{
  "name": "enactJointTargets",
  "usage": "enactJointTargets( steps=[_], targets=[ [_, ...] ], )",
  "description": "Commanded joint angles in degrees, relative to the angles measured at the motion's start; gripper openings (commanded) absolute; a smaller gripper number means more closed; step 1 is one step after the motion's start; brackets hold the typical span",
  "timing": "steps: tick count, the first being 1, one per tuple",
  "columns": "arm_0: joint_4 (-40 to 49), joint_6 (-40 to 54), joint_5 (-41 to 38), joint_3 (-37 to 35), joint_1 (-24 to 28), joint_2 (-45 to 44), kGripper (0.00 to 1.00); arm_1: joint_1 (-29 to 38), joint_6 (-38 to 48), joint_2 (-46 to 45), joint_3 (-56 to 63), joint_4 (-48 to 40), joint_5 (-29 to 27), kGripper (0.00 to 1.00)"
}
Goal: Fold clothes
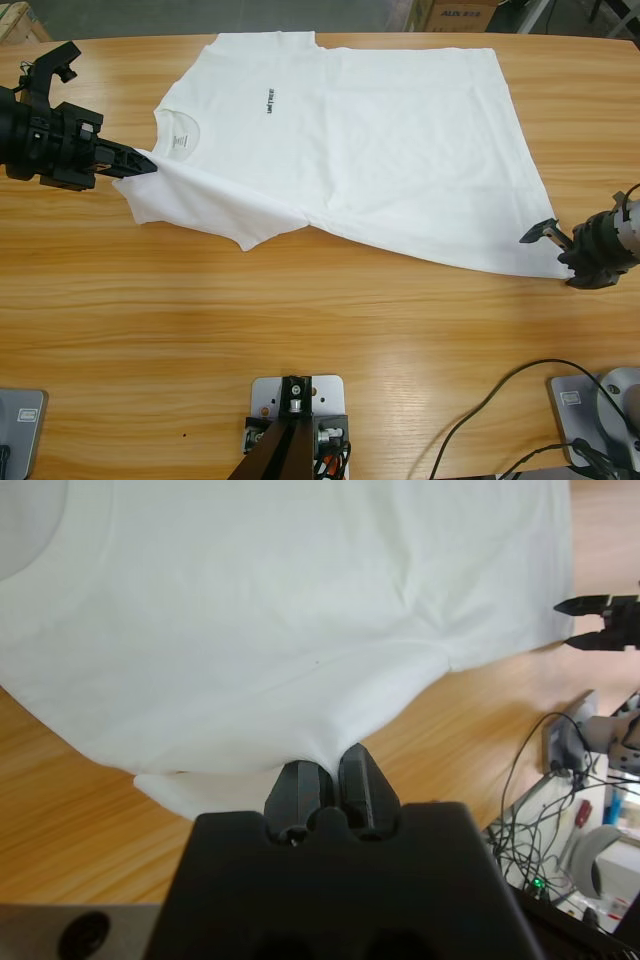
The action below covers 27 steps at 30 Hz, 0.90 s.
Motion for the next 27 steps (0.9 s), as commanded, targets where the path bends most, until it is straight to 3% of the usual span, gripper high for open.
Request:
enactJointTargets(
  steps=[1,8,10,11,27],
  targets=[
    [1.20,0.45,-0.12,-0.16,0.47,2.09,0.000,0.62,-0.75,2.04,0.43,-1.38,0.94,0.635],
    [1.20,0.45,-0.10,-0.16,0.43,2.09,0.000,0.62,-0.96,1.48,0.91,-2.79,1.35,0.308],
    [1.20,0.50,-0.10,-0.16,0.47,2.18,0.000,0.62,-1.30,0.83,1.00,-2.96,1.27,0.028],
    [1.20,0.54,-0.10,-0.16,0.45,2.18,0.000,0.62,-1.51,0.57,1.00,-3.01,1.26,0.000],
    [1.36,0.54,-0.10,-0.23,0.45,2.09,0.000,0.62,-3.18,-1.31,1.51,-4.35,0.50,0.000]
  ],
)
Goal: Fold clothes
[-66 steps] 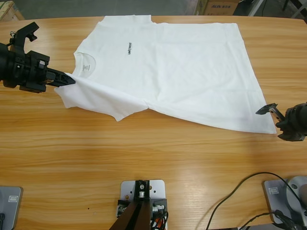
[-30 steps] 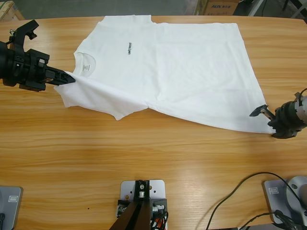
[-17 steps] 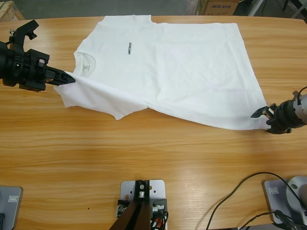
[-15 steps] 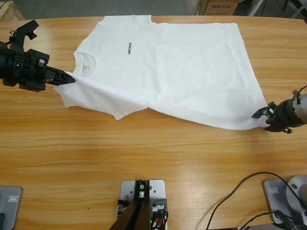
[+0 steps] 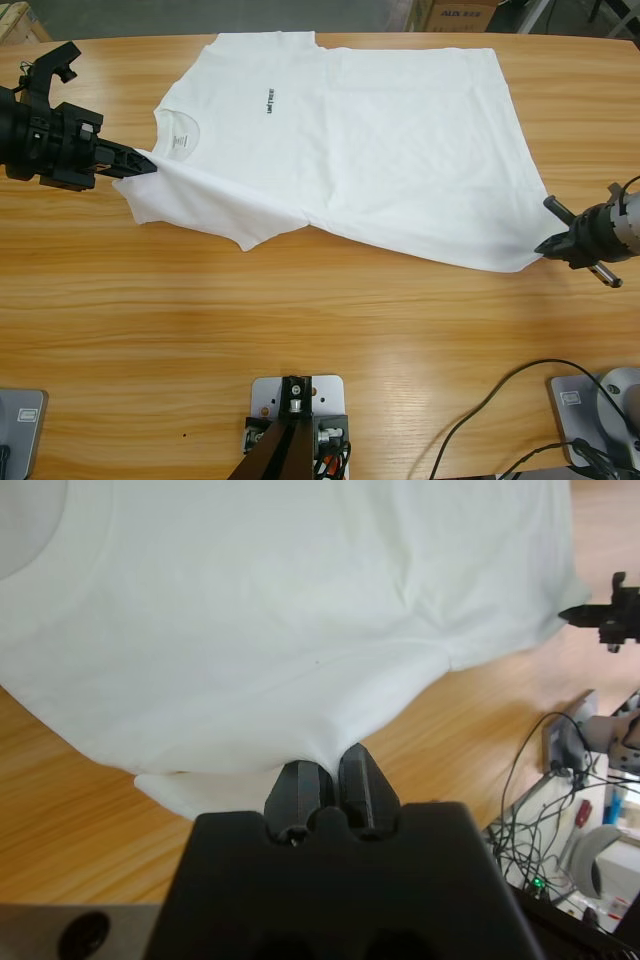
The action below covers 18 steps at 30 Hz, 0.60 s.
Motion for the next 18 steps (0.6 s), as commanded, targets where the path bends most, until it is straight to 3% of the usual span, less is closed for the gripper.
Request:
enactJointTargets(
  steps=[1,18],
  targets=[
    [1.20,0.53,-0.10,-0.25,0.47,2.09,0.000,0.69,-2.12,-1.10,1.08,-1.56,0.10,0.000],
    [1.22,0.70,1.66,-1.16,2.44,0.95,0.000,0.87,-7.76,-2.79,-5.63,1.76,3.00,0.000]
  ],
)
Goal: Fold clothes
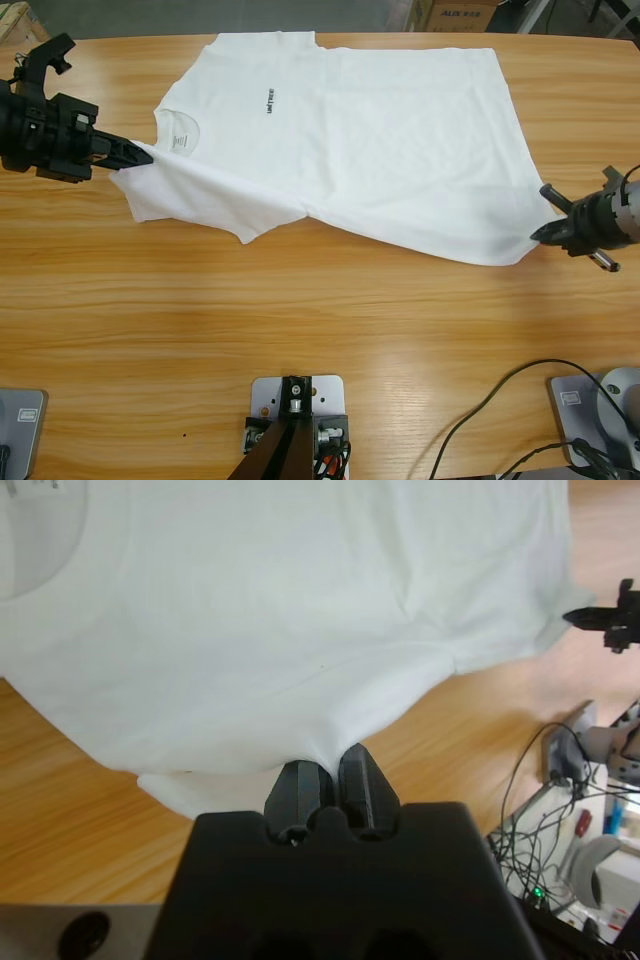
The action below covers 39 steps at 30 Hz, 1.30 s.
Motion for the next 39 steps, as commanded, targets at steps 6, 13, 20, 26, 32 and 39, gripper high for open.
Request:
enactJointTargets(
  steps=[6,13,20,26,32,39],
  targets=[
    [1.12,0.83,1.10,-0.45,1.70,1.31,0.000,-0.84,-2.50,-2.82,-4.36,4.71,1.16,0.000],
    [1.47,1.25,1.27,-0.70,2.81,1.31,0.000,-4.62,-4.05,-4.65,-5.35,6.78,0.81,0.000],
    [1.73,1.52,1.27,-1.12,3.11,1.50,0.000,-4.88,-5.60,-2.89,-9.29,7.36,1.23,0.000],
    [1.80,1.52,1.36,-1.79,3.47,2.17,0.000,-4.88,-6.99,1.11,-13.24,7.82,2.54,0.000],
    [2.15,1.61,1.80,-2.49,4.28,3.20,0.000,-5.08,-7.62,3.89,-14.59,7.91,2.89,0.000],
    [2.14,2.01,2.06,-2.84,4.93,4.52,0.000,-6.57,-9.39,6.30,-17.06,8.38,3.19,0.000]
  ],
)
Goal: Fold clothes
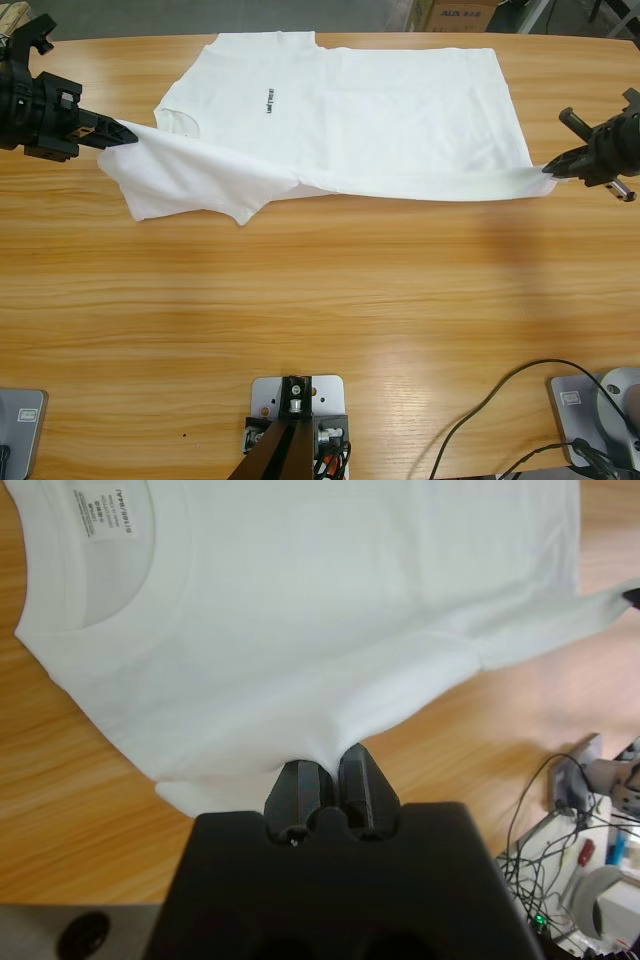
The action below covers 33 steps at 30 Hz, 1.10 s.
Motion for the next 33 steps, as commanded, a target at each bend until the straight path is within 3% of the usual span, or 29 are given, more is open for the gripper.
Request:
enactJointTargets(
  steps=[1,22,33],
  targets=[
    [0.76,1.09,1.08,-0.74,1.21,3.51,0.000,-1.62,-2.14,4.50,-2.99,1.27,1.43,0.000],
    [0.69,2.14,1.10,-2.13,3.37,6.14,0.000,-1.66,-7.85,11.11,-10.68,3.64,1.29,0.000],
    [0.78,2.76,1.52,-2.05,3.49,6.62,0.000,-1.73,-11.05,11.83,-13.38,6.89,-2.01,0.000]
  ],
)
